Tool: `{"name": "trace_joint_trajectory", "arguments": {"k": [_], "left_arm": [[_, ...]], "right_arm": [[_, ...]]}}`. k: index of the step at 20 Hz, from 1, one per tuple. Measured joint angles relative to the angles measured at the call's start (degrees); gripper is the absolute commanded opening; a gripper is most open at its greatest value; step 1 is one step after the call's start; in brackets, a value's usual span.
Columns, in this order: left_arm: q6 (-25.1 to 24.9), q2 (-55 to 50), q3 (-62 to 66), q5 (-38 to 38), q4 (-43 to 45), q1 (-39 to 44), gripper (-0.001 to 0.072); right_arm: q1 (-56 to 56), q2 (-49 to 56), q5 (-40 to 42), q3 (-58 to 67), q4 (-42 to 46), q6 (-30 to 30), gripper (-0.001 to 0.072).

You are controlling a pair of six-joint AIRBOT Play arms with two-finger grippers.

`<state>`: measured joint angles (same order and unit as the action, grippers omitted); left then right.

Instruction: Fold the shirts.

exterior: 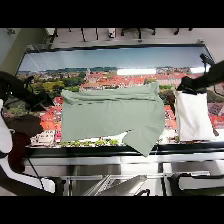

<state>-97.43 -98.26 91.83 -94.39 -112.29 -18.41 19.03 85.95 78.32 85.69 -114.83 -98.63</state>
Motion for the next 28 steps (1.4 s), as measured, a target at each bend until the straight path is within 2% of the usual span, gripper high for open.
{"name": "trace_joint_trajectory", "arguments": {"k": [4, 9, 13, 14, 15, 21, 28], "left_arm": [[-4.63, 8.68, -24.61, 6.82, -2.62, -3.26, 0.0612], [-10.16, 11.93, -39.76, 14.73, -9.77, -3.52, 0.0611], [-11.34, 12.46, -41.46, 16.46, -11.23, -3.21, 0.0611], [-11.54, 12.5, -40.92, 16.24, -11.3, -3.37, 0.0611], [-11.67, 12.55, -39.95, 14.93, -11.54, -3.67, 0.0611], [-11.21, 12.66, -34.86, 9.42, -11.82, -7.23, 0.0611], [-11.5, 12.33, -40.06, 15.37, -11.69, -8.2, 0.0611]], "right_arm": [[8.48, -12.09, -1.57, -20.46, -5.01, -2.14, 0.0443], [11.91, -18.8, -5.35, -39.3, -9.11, -5.16, 0.0444], [10.54, -19.98, -7.8, -47.74, -12.31, -7.96, 0.0448], [10.19, -20.09, -8.15, -48.92, -12.68, -8.41, 0.0533], [9.97, -20.13, -8.57, -49.81, -12.81, -8.66, 0.0555], [9.49, -19.87, -9.62, -52.65, -12.74, -9.27, 0.0554], [5.2, -16.94, -11.65, -55.19, -13.88, -9.55, 0.0553]]}}
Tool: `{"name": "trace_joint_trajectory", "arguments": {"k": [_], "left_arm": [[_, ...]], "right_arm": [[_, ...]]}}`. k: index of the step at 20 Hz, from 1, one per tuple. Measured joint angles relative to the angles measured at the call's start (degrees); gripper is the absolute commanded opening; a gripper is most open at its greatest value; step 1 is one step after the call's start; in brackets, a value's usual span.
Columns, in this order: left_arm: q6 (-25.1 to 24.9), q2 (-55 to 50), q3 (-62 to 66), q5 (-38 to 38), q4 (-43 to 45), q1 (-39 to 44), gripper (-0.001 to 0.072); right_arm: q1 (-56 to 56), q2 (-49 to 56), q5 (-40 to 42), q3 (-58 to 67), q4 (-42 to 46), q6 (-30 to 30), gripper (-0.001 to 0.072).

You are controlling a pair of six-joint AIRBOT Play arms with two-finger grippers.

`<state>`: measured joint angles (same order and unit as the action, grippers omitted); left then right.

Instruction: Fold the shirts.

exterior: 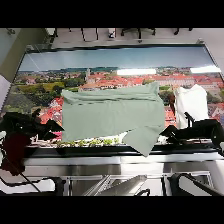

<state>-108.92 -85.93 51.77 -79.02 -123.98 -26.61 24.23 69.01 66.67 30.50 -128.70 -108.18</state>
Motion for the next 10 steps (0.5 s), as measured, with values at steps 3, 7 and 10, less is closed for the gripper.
{"name": "trace_joint_trajectory", "arguments": {"k": [3, 7, 10], "left_arm": [[0.0, -1.62, -0.72, 0.83, -0.59, 1.22, 0.0609], [-0.02, -4.13, -0.55, 1.57, -1.31, 5.51, 0.0106], [-0.2, -5.14, 1.36, 3.13, 0.04, 8.55, 0.0016]], "right_arm": [[-3.67, 1.51, -0.63, -0.13, -1.46, -0.09, 0.0553], [-7.61, 3.06, -1.84, -0.2, -2.14, -0.07, 0.0547], [-8.79, 3.5, -2.25, -0.28, -1.99, -0.09, 0.0388]]}}
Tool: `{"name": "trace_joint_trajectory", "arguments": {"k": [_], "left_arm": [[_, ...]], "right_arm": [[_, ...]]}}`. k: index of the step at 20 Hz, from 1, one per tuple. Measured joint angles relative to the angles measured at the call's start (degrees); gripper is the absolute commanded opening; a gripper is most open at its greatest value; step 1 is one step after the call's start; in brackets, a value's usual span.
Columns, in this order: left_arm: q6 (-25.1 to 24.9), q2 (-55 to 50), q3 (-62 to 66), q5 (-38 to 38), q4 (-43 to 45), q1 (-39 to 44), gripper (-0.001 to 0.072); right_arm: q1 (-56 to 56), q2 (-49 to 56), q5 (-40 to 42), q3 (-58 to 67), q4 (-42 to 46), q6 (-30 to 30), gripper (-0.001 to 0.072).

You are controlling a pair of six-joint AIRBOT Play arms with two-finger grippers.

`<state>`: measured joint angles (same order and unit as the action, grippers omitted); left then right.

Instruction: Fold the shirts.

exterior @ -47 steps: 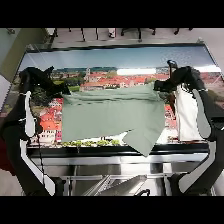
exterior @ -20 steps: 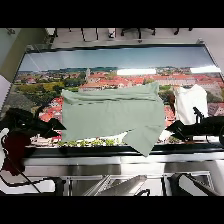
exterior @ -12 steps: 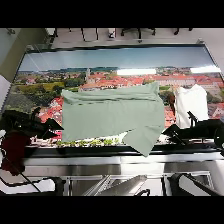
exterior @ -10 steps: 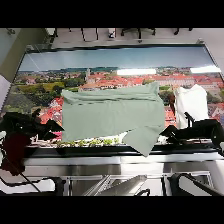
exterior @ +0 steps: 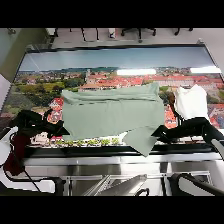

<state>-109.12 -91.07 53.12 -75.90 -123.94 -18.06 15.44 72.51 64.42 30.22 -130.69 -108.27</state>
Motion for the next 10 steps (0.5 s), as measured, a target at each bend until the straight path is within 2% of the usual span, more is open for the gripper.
{"name": "trace_joint_trajectory", "arguments": {"k": [2, 3, 4, 5, 10], "left_arm": [[0.66, -0.31, 2.1, -0.72, -0.11, 1.18, 0.0016], [1.14, -0.31, 3.06, -1.6, -0.17, 1.51, 0.0016], [1.57, -0.37, 3.91, -2.19, -0.17, 1.77, 0.0016], [2.05, -0.44, 4.68, -2.8, -0.2, 1.97, 0.0016], [3.96, -0.46, 6.45, -5.05, -0.17, 2.36, 0.0016]], "right_arm": [[-0.31, 0.17, -0.22, -0.02, 0.28, -0.31, 0.0359], [-0.42, 0.17, -0.39, -0.07, 0.24, -0.66, 0.0237], [-0.48, 0.22, -0.57, -0.09, 0.13, -1.09, 0.0075], [-0.52, 0.33, -1.03, -0.17, -0.33, -1.66, 0.0019], [-0.61, 0.11, -2.23, -0.11, -5.14, -4.09, 0.0019]]}}
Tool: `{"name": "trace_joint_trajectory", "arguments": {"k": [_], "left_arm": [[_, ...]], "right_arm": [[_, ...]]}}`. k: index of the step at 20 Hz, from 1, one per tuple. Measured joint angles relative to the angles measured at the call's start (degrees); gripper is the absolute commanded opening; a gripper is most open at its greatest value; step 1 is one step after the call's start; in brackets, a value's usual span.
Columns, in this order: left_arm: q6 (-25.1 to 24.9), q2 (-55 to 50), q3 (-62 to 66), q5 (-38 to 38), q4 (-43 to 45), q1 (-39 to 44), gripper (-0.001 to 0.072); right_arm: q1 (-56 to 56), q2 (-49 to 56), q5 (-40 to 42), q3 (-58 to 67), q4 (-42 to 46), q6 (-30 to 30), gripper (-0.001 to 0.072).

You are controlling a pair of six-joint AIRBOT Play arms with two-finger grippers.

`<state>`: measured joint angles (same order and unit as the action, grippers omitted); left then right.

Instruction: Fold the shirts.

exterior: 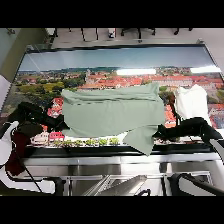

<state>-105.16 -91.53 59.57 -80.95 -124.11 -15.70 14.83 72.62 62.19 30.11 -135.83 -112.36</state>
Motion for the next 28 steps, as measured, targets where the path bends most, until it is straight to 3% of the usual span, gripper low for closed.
{"name": "trace_joint_trajectory", "arguments": {"k": [3, 9, 14, 18, 23, 28], "left_arm": [[0.61, 1.09, -0.66, -2.32, 2.16, -0.02, 0.0016], [0.63, 10.73, -9.22, -3.54, 12.28, -6.51, 0.0016], [0.66, 13.86, -7.85, -3.98, 14.36, -9.46, 0.0016], [2.78, 10.78, 1.09, -1.75, 12.68, -5.29, 0.0016], [7.28, 1.33, 16.68, 2.12, 11.54, 0.83, 0.0016], [9.16, -10.25, 30.16, 4.0, 10.64, 4.76, 0.0016]], "right_arm": [[0.0, -3.02, 1.01, -1.4, 1.97, 1.92, 0.0019], [0.0, -21.97, 3.21, -8.33, 14.93, 14.69, 0.0019], [-0.04, -28.96, -0.31, -5.35, 16.96, 17.25, 0.0019], [-0.79, -21.81, -7.28, 2.47, 12.57, 13.25, 0.002], [-6.1, -2.86, -16.17, 18.38, 8.04, 8.87, 0.002], [-9.49, 14.36, -19.54, 33.92, 6.69, 7.69, 0.002]]}}
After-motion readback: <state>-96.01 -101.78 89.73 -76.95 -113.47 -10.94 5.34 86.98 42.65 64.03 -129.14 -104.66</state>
